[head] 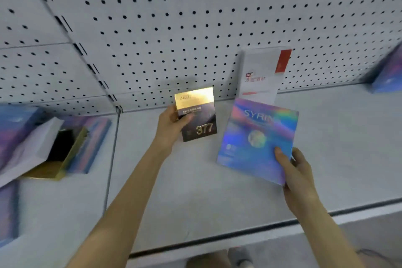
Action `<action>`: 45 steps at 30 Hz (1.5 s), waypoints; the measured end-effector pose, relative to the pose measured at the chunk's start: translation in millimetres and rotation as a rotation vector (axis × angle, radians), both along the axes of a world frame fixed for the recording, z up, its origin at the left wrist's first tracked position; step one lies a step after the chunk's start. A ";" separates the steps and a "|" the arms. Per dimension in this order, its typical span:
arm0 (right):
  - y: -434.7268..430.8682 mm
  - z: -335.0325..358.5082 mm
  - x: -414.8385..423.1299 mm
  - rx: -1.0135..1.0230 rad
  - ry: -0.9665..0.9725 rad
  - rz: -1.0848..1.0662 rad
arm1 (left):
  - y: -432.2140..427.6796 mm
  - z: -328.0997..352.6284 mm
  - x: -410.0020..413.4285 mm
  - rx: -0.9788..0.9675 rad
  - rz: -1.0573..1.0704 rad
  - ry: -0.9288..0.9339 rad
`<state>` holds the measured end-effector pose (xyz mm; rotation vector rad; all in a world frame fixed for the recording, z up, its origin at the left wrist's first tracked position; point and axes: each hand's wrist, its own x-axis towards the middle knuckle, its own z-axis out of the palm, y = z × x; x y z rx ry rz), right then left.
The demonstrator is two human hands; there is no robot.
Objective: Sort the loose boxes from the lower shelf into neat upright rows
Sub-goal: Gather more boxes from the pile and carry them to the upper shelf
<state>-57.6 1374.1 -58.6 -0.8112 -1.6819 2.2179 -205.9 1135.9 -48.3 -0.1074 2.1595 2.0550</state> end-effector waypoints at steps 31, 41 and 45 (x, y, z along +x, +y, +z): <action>0.6 -10.3 -17.4 -0.052 -0.017 -0.078 | 5.4 -11.0 -16.7 -0.427 0.165 0.174; 30.0 -3.9 0.8 -0.171 0.014 -0.059 | 98.1 -6.9 64.8 -0.168 -0.287 0.022; 76.4 1.4 16.5 0.013 -0.012 -0.133 | 142.4 -6.0 72.1 -0.186 -0.345 0.030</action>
